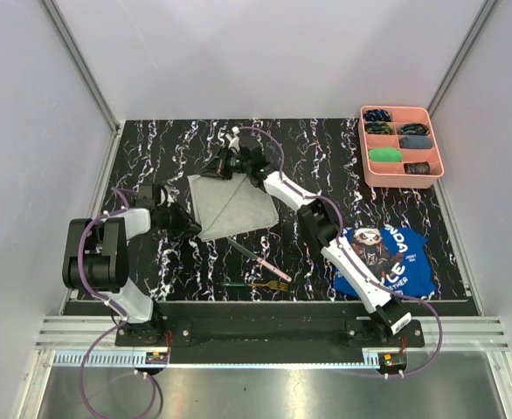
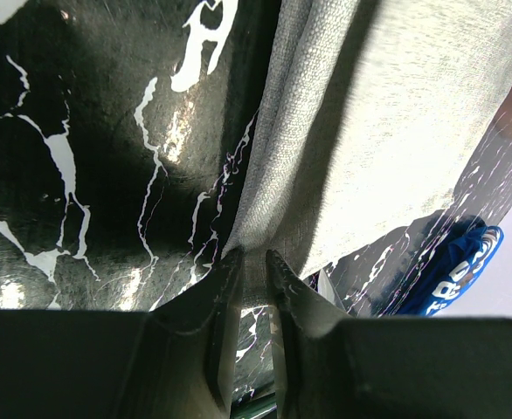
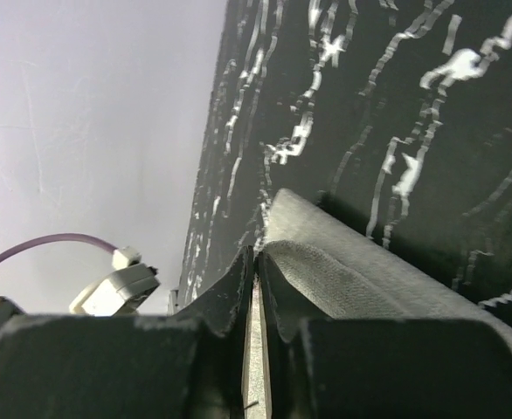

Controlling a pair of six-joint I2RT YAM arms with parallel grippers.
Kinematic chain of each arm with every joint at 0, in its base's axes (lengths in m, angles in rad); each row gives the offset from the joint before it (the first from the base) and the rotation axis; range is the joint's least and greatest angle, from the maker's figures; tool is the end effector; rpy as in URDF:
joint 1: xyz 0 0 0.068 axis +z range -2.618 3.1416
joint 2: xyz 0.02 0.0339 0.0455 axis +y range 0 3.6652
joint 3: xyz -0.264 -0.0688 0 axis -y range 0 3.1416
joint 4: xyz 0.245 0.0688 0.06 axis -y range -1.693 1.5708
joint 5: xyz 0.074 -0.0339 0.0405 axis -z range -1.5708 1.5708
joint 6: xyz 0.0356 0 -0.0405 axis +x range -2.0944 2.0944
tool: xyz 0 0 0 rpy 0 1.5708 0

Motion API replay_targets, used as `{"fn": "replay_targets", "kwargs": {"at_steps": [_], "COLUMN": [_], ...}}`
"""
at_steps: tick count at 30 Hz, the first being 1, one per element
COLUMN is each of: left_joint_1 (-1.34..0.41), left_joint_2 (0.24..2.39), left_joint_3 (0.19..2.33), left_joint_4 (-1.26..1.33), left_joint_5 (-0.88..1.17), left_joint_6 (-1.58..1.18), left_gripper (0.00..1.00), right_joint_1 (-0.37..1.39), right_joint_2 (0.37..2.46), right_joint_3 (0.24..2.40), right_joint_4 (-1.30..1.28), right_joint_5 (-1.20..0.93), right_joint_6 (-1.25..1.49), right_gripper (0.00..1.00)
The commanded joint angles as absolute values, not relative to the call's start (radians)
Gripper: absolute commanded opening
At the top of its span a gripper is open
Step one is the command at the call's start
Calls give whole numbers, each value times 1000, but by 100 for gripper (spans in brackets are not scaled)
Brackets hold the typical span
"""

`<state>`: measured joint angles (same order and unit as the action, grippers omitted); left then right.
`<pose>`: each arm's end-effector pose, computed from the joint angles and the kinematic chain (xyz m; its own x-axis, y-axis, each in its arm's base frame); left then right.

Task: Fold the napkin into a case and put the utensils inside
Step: Fold the top corner of the square-folded napkin at the center of the board.

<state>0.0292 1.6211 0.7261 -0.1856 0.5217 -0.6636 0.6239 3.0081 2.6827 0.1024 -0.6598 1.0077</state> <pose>0.2831 -0.0095 0.1310 -0.8236 -0.5583 -0.1001 -0.3784 0.6722 -0.6364 0.5007 0.3873 0.1046 -0.8964 0.1780 -0.4060 -0.3536 0.2651 0.8970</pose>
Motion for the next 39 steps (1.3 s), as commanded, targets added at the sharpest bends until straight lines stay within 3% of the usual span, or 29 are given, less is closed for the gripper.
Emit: {"fn": "replay_targets", "kwargs": {"at_steps": [1,6,11,15,19,24,31,39], "left_joint_1": [28,31,52,72,89,84,48,5], "left_joint_2": [1626,1594,1496,1398,1370,1529,1770,1971], "left_joint_3": [719,718,709,748,820,977,1176,1302], "left_joint_4": [-167,-181,-201,-262,-262,-186,-123,-52], "left_joint_5": [518,505,457,404,379,564,614,618], "left_joint_6": [-660,-664,-689,-693,-690,-704,-733,-792], "left_gripper": [23,29,43,47,49,43,40,37], "right_joint_1": [641,652,655,653,631,542,431,390], "right_joint_2": [3025,3043,3033,2975,2875,2636,2424,2483], "right_joint_3": [2752,2789,2816,2819,2778,2533,2125,2101], "right_joint_4": [124,114,114,95,48,-60,-60,-40], "right_joint_5": [-618,-588,-571,-558,-606,-678,-778,-850], "right_joint_6": [1019,1016,1028,1005,977,899,753,713], "right_gripper": [12,17,29,35,41,45,45,31]}}
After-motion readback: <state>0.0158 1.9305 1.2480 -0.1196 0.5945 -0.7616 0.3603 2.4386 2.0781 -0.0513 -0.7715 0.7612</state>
